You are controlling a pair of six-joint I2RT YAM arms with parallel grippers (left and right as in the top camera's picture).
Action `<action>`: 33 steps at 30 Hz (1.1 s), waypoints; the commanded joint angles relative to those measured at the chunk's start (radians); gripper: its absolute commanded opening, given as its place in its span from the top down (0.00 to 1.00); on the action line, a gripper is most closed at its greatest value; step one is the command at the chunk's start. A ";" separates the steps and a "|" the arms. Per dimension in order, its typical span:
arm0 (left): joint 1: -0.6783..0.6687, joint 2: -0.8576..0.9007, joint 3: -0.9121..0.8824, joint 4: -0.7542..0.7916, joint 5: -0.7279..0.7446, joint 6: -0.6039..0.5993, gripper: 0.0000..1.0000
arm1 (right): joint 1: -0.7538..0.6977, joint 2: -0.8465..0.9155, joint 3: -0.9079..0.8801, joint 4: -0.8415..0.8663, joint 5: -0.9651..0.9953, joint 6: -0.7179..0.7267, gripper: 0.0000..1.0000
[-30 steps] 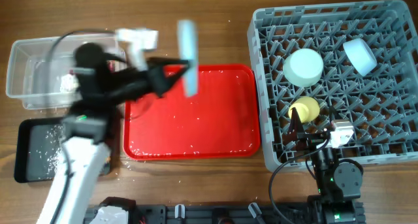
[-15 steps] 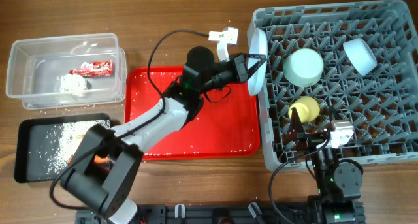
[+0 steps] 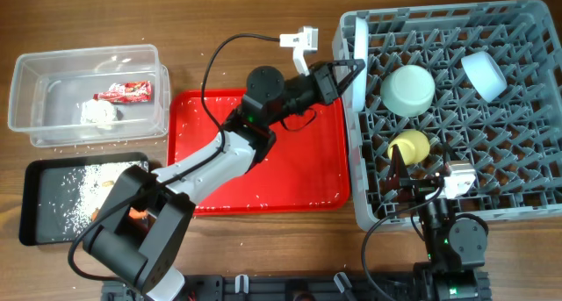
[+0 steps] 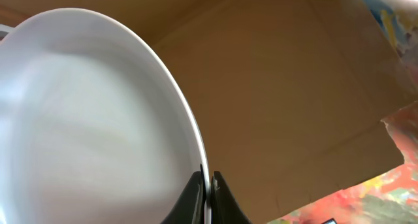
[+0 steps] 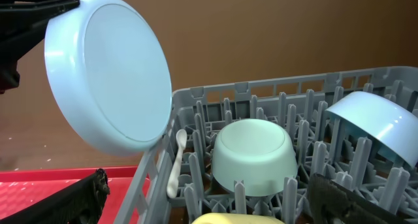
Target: Sort waste into correct bins and load items into the dishwasher rack
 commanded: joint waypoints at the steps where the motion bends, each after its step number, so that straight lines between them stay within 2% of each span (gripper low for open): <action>1: -0.024 0.004 0.030 0.005 -0.037 -0.052 0.96 | -0.004 -0.008 -0.002 0.004 -0.013 0.014 0.00; 4: -0.045 0.035 0.030 0.006 -0.117 -0.134 0.96 | -0.004 -0.008 -0.002 0.004 -0.012 0.014 0.00; 8: -0.055 0.056 0.030 0.000 -0.137 -0.136 0.94 | -0.004 -0.008 -0.002 0.004 -0.013 0.014 0.00; 9: -0.055 0.056 0.030 -0.011 -0.140 -0.135 0.87 | -0.004 -0.008 -0.002 0.004 -0.012 0.014 0.00; 11: -0.052 0.056 0.030 -0.044 -0.150 -0.108 0.61 | -0.004 -0.008 -0.002 0.004 -0.013 0.014 0.00; 12: -0.050 0.056 0.030 -0.061 -0.152 -0.093 0.53 | -0.004 -0.008 -0.002 0.004 -0.012 0.014 0.00; 13: -0.046 0.055 0.030 -0.096 -0.152 -0.079 0.50 | -0.004 -0.008 -0.002 0.004 -0.012 0.014 0.00; 15: -0.037 0.042 0.030 -0.165 -0.152 -0.010 0.34 | -0.004 -0.008 -0.002 0.004 -0.013 0.014 0.00; 19: 0.008 -0.089 0.030 -0.421 -0.152 0.122 0.25 | -0.004 -0.008 -0.002 0.004 -0.012 0.014 0.00; 22: 0.053 -0.238 0.030 -0.580 -0.152 0.240 0.09 | -0.004 -0.008 -0.002 0.004 -0.013 0.014 0.00; 23: 0.071 -0.305 0.030 -0.651 -0.153 0.288 0.00 | -0.004 -0.008 -0.002 0.004 -0.013 0.014 0.00; 27: 0.117 -0.496 0.030 -0.863 -0.155 0.405 0.00 | -0.004 -0.008 -0.002 0.004 -0.013 0.014 0.00; 30: 0.162 -0.624 0.030 -1.016 -0.241 0.589 0.00 | -0.004 -0.008 -0.002 0.004 -0.012 0.014 0.00; 33: 0.222 -0.717 0.030 -1.182 -0.389 0.636 0.00 | -0.004 -0.008 -0.002 0.004 -0.012 0.014 0.00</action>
